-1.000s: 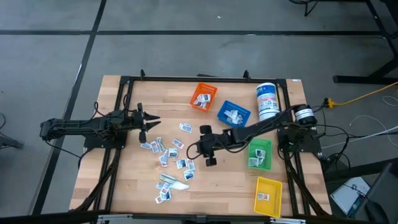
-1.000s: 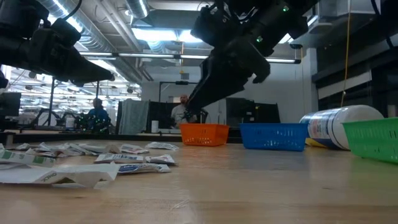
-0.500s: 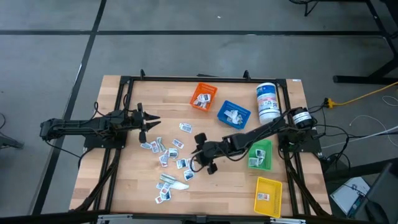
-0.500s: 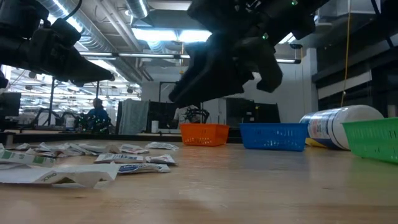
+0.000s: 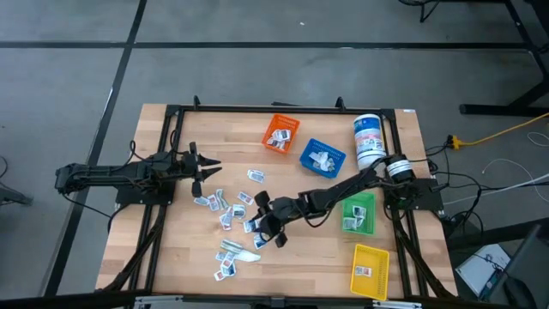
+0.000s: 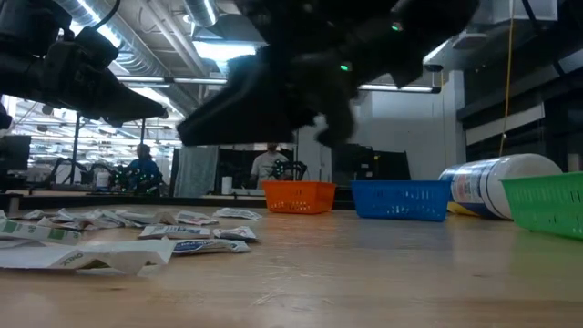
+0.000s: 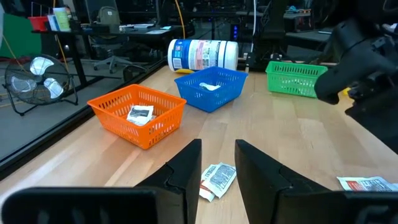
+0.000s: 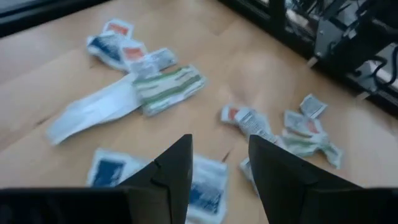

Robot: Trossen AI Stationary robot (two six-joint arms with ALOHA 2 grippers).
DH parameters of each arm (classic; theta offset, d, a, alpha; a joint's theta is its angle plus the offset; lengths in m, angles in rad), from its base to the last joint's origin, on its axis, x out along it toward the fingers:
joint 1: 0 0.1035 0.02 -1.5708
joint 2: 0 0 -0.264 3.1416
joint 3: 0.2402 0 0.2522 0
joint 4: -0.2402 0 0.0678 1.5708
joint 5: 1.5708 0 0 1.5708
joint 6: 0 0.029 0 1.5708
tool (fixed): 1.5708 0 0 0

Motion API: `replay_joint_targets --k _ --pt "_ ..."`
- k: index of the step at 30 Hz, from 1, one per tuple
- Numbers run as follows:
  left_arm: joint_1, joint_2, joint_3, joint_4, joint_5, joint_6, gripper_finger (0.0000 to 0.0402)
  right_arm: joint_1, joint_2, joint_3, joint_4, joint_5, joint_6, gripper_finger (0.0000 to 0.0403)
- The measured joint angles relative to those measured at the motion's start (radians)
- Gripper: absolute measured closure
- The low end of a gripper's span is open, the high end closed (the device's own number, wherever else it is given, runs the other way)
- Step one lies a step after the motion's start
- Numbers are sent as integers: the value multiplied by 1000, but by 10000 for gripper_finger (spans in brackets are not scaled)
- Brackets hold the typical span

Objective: Pick & Place First Aid Supplies
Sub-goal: Put the gray towelette pack into the orange basket

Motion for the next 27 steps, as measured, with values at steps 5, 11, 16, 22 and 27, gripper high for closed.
replay_joint_targets --k 5,11,16,22,27 --pt "0 0 0 0 0 0 309 -14 67 98 -54 0 0 247" --pt "0 0 0 0 0 0 310 -36 150 187 -69 0 0 247" --pt "0 0 0 0 0 0 309 -63 191 209 -88 49 -19 247" --pt "0 0 0 0 0 0 309 -91 198 209 -158 124 -50 247" --pt "0 0 0 0 0 0 310 -93 198 209 -176 121 -50 247"
